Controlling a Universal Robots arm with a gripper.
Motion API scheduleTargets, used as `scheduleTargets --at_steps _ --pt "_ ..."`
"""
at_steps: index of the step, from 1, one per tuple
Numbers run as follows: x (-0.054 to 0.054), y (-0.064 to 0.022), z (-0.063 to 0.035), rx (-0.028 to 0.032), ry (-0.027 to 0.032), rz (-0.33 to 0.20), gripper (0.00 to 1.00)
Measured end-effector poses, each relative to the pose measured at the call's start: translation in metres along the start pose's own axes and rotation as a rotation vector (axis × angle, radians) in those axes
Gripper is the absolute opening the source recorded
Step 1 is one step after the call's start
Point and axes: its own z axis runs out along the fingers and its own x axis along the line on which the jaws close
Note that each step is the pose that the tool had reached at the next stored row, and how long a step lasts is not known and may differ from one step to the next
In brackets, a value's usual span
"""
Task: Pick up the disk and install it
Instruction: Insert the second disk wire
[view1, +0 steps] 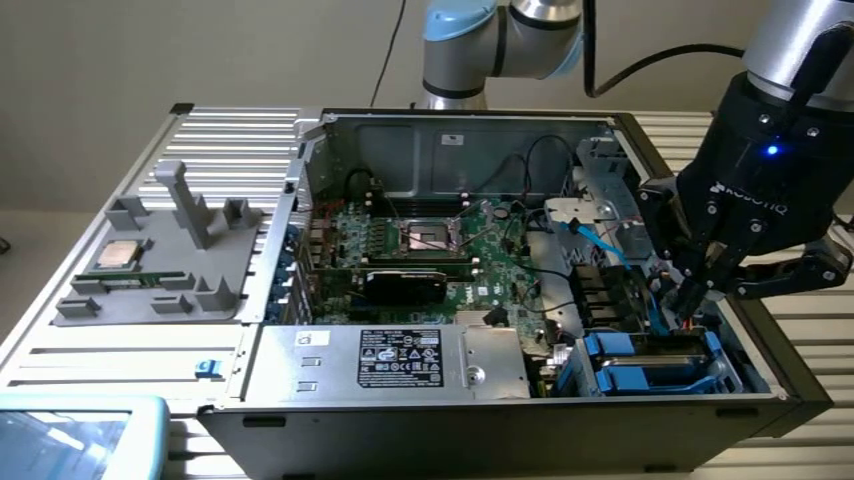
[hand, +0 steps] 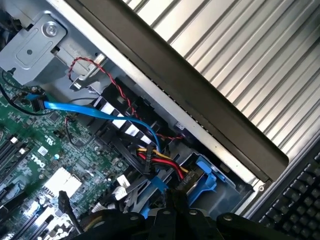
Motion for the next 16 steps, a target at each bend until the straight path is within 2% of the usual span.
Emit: scheduleTargets --at_steps 6,16 --pt "0.0001 -0.0001 0.0008 -0.0087 -0.0032 -0.109 0.11" --pt "0.0005 0.0001 0.0055 -0.0178 -0.0022 -0.29 0.11"
